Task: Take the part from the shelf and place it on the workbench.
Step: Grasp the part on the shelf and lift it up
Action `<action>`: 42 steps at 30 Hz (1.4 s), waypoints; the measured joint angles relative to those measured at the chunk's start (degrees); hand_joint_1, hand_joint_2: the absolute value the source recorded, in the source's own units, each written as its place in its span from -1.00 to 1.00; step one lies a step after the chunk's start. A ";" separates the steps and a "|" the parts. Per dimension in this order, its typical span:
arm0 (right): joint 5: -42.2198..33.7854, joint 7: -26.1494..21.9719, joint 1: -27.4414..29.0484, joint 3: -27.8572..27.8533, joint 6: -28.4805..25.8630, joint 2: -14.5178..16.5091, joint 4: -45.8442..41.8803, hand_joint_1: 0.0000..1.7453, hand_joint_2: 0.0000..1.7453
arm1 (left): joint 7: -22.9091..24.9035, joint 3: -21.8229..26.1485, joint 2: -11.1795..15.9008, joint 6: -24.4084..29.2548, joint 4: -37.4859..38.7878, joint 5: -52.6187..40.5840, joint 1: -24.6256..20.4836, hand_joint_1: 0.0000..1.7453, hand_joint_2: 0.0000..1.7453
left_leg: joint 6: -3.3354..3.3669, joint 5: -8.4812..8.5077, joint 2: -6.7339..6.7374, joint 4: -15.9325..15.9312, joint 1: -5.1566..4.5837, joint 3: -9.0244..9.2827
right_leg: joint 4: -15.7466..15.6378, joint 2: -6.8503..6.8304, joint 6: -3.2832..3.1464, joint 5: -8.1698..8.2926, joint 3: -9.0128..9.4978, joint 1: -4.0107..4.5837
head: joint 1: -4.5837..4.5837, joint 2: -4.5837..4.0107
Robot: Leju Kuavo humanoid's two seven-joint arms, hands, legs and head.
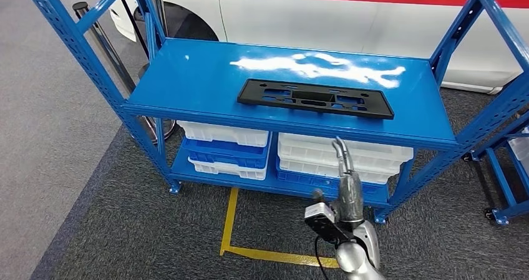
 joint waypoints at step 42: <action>5.57 1.10 -5.14 33.81 -1.82 -2.85 -6.66 -1.00 1.00 | -6.89 2.96 1.52 -12.57 0.53 -1.30 -0.34 -1.00 -1.00 | 0.59 -0.19 -0.02 0.41 -0.14 -0.51 | 0.27 -0.06 0.68 0.74 -0.12 -0.22 | 0.00 0.00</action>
